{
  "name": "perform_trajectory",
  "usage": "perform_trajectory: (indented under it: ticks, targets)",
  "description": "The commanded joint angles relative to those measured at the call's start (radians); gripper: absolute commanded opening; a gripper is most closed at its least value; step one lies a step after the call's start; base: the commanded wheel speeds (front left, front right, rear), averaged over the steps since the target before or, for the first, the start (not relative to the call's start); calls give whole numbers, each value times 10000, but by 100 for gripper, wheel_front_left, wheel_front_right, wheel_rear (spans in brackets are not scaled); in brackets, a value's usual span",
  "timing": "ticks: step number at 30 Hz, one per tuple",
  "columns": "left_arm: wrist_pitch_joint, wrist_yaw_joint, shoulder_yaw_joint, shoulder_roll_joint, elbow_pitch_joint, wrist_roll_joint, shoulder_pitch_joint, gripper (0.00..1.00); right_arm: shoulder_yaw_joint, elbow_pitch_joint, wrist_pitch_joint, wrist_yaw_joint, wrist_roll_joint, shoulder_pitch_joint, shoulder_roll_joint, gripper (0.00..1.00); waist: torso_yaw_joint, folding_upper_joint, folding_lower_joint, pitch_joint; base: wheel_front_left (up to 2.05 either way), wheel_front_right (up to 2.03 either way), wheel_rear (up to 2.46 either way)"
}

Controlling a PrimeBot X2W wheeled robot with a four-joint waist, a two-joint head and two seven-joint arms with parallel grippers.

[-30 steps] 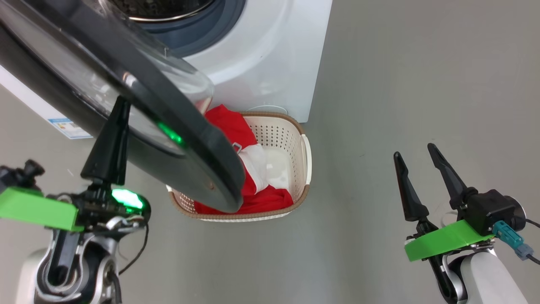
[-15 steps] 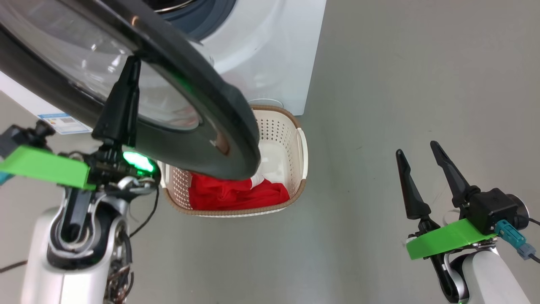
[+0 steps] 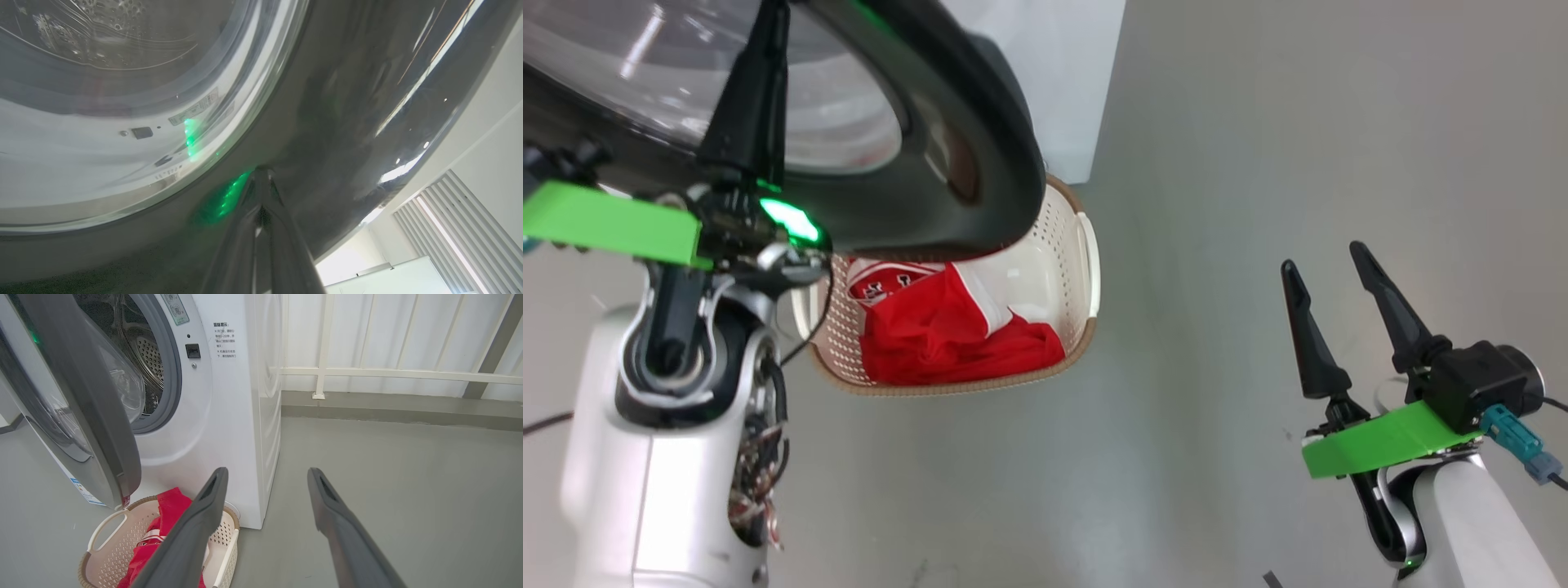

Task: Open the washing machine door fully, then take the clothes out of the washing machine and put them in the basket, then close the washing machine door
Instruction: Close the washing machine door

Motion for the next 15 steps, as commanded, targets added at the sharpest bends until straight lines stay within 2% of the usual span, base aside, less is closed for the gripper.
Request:
perform_trajectory:
  ticks: [1,15]
  targets:
    - [-42,-38,206,224,-182,125,-382,0,228,-284,-63,62,-2,-255,-14,100,-154,0,0,228,0,0,0]
    - [-140,-175,382,502,840,407,-2014,0,180,-340,-63,62,-17,-597,-14,100,-447,0,0,866,0,0,0]
